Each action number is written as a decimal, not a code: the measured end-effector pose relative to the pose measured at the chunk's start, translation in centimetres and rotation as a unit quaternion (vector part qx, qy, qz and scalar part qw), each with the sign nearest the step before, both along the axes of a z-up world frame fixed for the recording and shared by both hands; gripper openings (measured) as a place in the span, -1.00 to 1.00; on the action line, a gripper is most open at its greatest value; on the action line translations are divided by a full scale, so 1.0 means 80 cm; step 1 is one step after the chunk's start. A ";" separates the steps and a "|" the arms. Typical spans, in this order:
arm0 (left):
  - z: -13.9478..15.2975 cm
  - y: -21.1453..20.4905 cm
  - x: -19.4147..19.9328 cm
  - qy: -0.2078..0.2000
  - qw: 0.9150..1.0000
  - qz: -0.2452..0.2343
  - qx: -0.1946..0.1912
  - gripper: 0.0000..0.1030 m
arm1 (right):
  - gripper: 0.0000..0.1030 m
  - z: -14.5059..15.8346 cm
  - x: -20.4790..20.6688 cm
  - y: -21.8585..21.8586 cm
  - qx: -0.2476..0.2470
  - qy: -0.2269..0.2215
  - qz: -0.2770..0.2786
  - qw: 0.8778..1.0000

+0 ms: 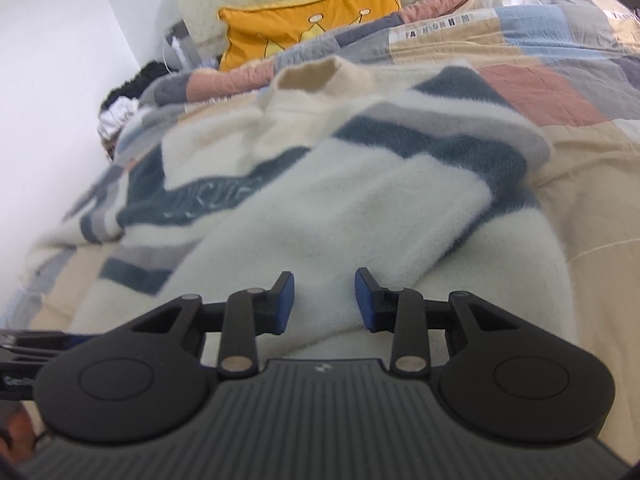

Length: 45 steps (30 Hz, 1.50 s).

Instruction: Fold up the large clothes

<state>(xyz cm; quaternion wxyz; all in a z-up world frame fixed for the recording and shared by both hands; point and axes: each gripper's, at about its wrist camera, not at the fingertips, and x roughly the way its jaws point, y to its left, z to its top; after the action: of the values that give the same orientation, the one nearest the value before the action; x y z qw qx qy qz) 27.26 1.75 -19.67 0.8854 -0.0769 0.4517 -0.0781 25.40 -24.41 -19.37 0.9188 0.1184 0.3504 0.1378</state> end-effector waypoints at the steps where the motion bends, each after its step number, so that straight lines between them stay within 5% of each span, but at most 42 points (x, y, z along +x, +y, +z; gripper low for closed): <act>1: 0.002 0.000 -0.001 -0.001 1.000 0.001 -0.002 0.13 | -0.32 0.000 -0.001 0.002 -0.006 -0.001 0.000 1.000; 9: 0.046 0.061 0.008 -0.031 0.996 0.075 -0.035 0.13 | -0.31 0.004 -0.011 -0.001 -0.002 0.001 -0.010 1.000; 13: 0.075 0.133 0.040 -0.057 0.983 0.166 -0.046 0.14 | -0.31 0.006 -0.013 0.001 -0.011 0.001 -0.007 1.000; 17: 0.105 0.231 0.059 -0.099 0.951 0.281 -0.079 0.14 | -0.31 0.008 -0.010 -0.002 -0.002 0.002 -0.005 1.000; 21: 0.103 0.333 0.065 -0.089 0.922 0.354 -0.132 0.15 | -0.31 0.008 -0.007 -0.005 0.007 0.006 -0.009 1.000; 27: 0.033 0.445 0.025 -0.068 0.881 0.407 -0.232 0.15 | -0.31 0.007 -0.006 0.000 -0.005 0.003 -0.006 1.000; 32: -0.041 0.510 -0.006 -0.068 0.821 0.453 -0.341 0.15 | -0.31 0.006 -0.003 0.006 -0.020 0.003 -0.006 1.000; 34: -0.053 0.530 -0.003 -0.086 0.807 0.458 -0.362 0.15 | -0.31 0.005 -0.003 0.009 -0.029 0.002 -0.006 1.000; 42: -0.069 0.562 0.023 -0.143 0.800 0.484 -0.325 0.15 | -0.31 0.004 0.002 0.019 -0.055 -0.002 -0.013 0.998; 45: -0.066 0.579 0.044 -0.143 0.811 0.480 -0.303 0.15 | -0.31 0.003 0.005 0.023 -0.064 -0.004 -0.014 0.998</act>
<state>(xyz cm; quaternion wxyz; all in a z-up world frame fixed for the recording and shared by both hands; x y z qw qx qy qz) 30.75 48.11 -24.94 0.7968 -0.5360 0.1796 0.2136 25.81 -22.59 -19.15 0.9278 0.0637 0.3529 0.1028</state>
